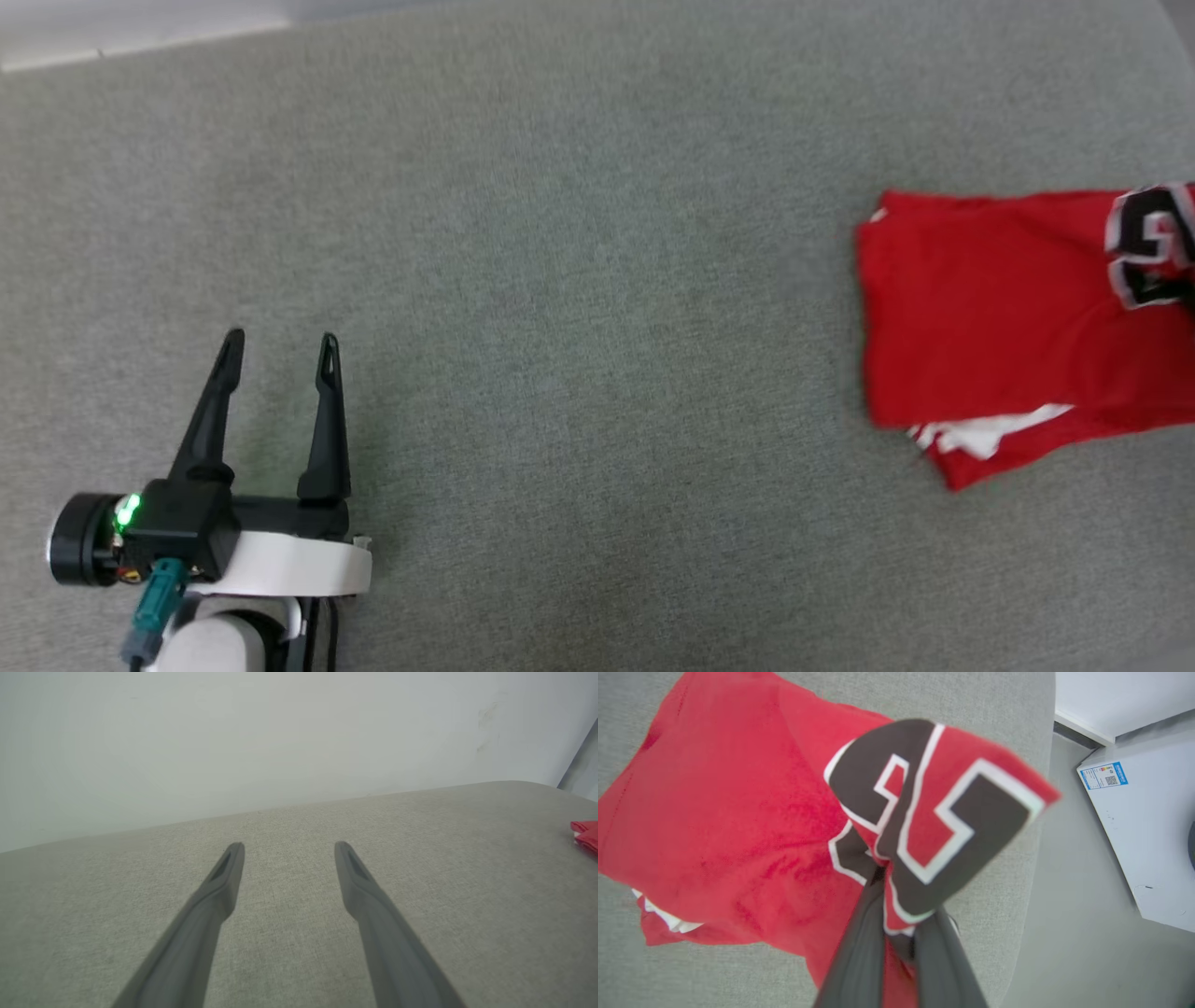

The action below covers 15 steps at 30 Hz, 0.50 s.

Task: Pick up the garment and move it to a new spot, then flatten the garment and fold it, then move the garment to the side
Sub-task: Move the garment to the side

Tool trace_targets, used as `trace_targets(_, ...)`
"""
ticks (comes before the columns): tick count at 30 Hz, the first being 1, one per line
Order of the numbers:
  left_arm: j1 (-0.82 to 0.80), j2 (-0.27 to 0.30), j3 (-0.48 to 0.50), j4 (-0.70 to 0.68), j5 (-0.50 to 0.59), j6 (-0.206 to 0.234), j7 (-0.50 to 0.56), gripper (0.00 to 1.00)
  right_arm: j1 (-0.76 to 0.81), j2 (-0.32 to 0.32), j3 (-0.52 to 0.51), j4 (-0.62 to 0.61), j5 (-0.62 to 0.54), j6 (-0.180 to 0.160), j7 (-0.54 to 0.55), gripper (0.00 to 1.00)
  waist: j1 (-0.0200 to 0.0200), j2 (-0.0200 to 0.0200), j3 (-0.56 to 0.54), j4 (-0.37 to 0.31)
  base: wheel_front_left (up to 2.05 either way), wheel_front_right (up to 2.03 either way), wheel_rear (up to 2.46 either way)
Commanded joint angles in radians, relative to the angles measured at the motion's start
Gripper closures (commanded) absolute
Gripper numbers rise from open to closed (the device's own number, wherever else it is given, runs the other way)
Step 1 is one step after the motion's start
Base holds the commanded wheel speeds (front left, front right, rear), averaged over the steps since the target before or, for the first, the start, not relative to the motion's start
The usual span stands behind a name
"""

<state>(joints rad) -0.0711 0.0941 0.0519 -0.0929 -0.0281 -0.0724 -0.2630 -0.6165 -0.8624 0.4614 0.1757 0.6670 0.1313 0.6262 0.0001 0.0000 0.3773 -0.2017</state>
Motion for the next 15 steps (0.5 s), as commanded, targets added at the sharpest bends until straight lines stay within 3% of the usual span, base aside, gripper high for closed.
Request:
trace_targets(1, -0.019, 0.008, 0.006, -0.009, 0.006, -0.006, -0.002, 0.0, -0.022, -0.004, -0.018, 0.022, -0.025, -0.001, 0.005, 1.0, -0.0001, 0.0, 0.049, 0.003, 0.0, 0.0, 0.0)
trace_targets(8, -0.059, 0.017, 0.01, -0.048, 0.005, -0.02, -0.002, 0.0, -0.076, 0.012, -0.177, 0.183, -0.13, -0.001, 0.006, 1.0, -0.0001, 0.0, 0.133, 0.013, 0.0, 0.0, 0.0)
trace_targets(15, -0.083, 0.028, 0.02, -0.063, 0.006, -0.027, -0.002, 0.0, -0.096, 0.062, -0.306, 0.253, -0.234, -0.001, -0.004, 1.0, -0.0001, 0.0, 0.176, 0.014, 0.0, 0.0, 0.0)
